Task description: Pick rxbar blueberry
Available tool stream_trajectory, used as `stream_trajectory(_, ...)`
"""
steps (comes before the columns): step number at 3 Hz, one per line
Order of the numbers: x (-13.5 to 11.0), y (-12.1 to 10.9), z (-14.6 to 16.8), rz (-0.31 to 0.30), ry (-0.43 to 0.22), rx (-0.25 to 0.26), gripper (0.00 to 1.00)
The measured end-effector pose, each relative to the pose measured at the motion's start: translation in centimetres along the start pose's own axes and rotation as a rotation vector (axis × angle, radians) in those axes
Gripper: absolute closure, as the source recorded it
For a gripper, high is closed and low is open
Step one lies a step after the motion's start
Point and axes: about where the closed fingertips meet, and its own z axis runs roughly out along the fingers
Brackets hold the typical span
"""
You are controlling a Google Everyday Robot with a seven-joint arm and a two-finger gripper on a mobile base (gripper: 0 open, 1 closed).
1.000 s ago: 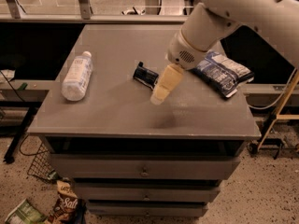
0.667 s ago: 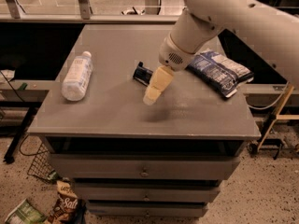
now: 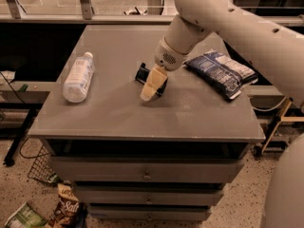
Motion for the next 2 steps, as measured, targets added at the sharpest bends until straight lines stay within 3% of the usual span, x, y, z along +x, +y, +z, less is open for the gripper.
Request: stream_trajectory(2,-1.12,-1.49,-0.15,0.009,-0.011,0.018,0.65)
